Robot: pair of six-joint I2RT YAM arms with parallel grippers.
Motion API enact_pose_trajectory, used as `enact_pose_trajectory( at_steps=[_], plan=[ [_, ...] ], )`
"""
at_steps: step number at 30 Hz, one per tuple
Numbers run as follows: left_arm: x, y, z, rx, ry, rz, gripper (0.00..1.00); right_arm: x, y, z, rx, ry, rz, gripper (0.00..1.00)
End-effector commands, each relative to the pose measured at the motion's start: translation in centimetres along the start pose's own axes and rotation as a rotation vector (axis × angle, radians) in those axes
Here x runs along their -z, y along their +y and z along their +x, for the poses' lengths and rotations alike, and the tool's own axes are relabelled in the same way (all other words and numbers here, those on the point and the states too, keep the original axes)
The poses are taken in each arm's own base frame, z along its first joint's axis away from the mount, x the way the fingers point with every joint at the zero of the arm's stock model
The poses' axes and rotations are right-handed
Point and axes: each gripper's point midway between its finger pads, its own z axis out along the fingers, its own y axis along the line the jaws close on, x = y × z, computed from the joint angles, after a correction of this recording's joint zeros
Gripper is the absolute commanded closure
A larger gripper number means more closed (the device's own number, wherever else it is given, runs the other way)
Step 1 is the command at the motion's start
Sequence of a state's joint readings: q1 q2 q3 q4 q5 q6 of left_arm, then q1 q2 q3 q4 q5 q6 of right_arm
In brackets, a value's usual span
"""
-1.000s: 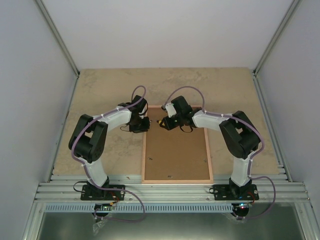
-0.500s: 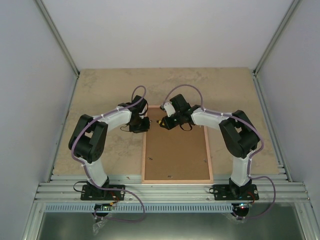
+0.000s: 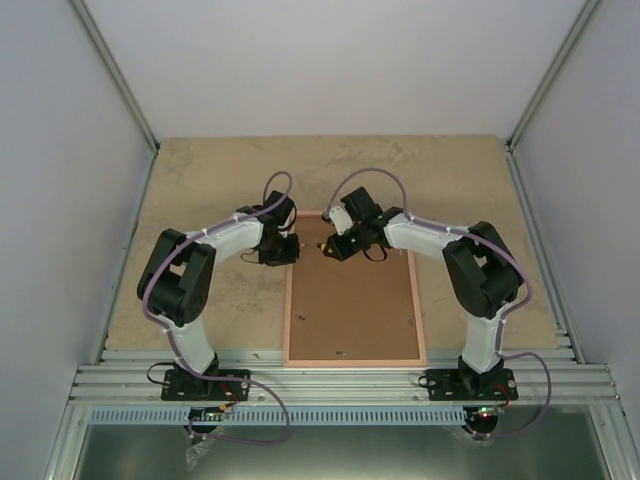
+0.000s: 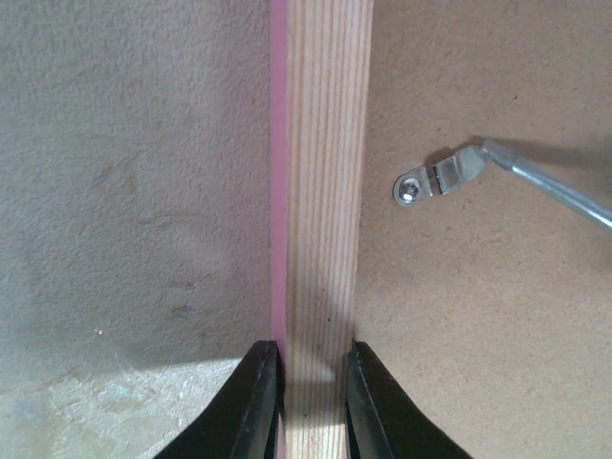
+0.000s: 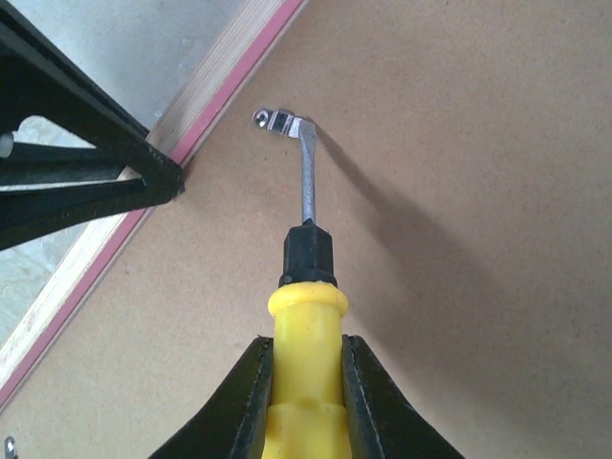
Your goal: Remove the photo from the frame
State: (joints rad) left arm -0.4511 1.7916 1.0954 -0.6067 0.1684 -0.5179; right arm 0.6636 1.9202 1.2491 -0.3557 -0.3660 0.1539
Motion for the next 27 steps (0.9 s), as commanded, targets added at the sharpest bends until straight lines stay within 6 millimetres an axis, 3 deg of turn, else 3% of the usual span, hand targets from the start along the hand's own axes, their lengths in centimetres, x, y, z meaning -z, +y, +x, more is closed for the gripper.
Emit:
enact_pose_trajectory(
  at_steps=[1, 14, 22, 27],
  plan=[
    [1.2, -0.8, -0.4, 0.029, -0.028, 0.031, 0.97, 0.8, 0.4, 3.4, -0.038, 0.121, 0.002, 1.0],
    [2.6, -0.1, -0.9, 0.158, -0.114, 0.064, 0.97, 4.8, -0.9, 0.1, -0.088, -0.102, 0.057, 1.0],
    [3.9, 1.0, -0.9, 0.402, -0.213, 0.167, 0.96, 6.1, -2.0, -0.2, -0.112, -0.152, 0.066, 1.0],
    [3.5, 1.1, 0.9, 0.563, -0.228, 0.279, 0.93, 6.2, -2.4, 0.2, -0.124, -0.161, 0.054, 1.0]
  ],
)
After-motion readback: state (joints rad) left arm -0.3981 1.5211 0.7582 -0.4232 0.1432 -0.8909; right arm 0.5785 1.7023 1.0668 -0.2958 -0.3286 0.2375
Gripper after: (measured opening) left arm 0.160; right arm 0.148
